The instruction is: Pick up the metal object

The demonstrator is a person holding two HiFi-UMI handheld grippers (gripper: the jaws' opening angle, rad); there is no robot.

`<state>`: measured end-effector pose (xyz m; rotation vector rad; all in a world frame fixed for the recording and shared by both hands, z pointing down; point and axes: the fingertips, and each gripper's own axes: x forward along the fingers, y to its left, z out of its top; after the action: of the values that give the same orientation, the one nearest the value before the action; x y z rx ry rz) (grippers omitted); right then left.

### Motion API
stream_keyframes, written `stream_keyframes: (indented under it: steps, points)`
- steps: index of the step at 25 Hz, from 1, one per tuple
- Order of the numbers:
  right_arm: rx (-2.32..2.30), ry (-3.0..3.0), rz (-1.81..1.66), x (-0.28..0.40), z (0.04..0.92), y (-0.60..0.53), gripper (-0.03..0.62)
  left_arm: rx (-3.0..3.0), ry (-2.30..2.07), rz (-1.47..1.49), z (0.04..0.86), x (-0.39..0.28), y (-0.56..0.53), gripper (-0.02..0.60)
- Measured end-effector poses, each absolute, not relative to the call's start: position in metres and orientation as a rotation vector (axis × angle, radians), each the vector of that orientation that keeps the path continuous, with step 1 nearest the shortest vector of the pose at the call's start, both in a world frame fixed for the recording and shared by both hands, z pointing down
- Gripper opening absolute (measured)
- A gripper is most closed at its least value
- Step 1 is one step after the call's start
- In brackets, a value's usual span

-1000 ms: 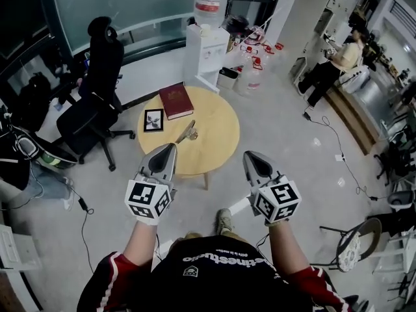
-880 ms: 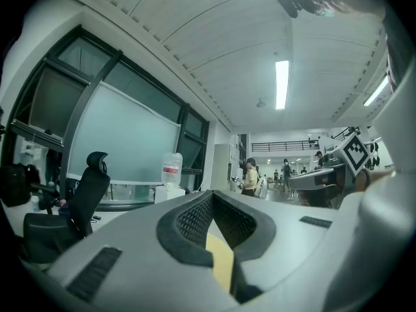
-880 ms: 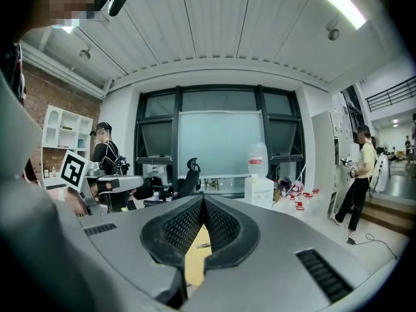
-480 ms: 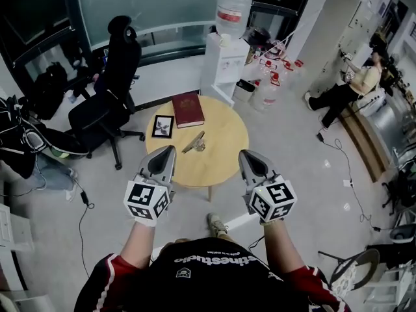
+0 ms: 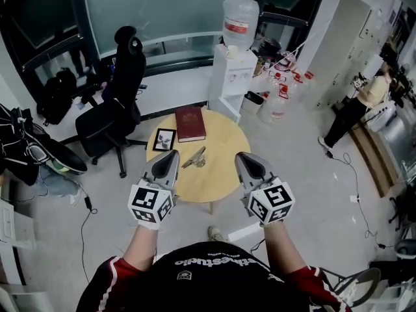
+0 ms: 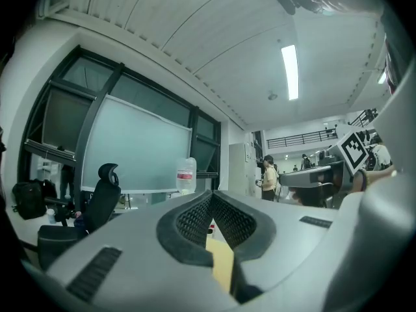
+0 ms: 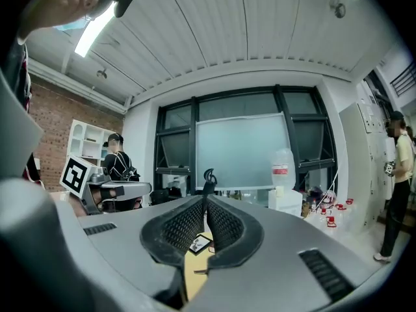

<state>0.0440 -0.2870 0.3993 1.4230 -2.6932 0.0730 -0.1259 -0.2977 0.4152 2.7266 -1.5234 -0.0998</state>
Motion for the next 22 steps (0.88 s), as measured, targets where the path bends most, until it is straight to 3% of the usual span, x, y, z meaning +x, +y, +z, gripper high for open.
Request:
stream_keyframes:
  steps: [12,22]
  points:
    - [1.288,-2.711,0.059,0.042,0.426,-0.311,0.123,2.714,-1.55,-0.066,0.419,-0.116,-0.309,0.017]
    - [1.173,-2.685,0.142,0.038,0.487,-0.332,0.127,2.685,-1.573,0.001,0.438,-0.111,-0.314,0.017]
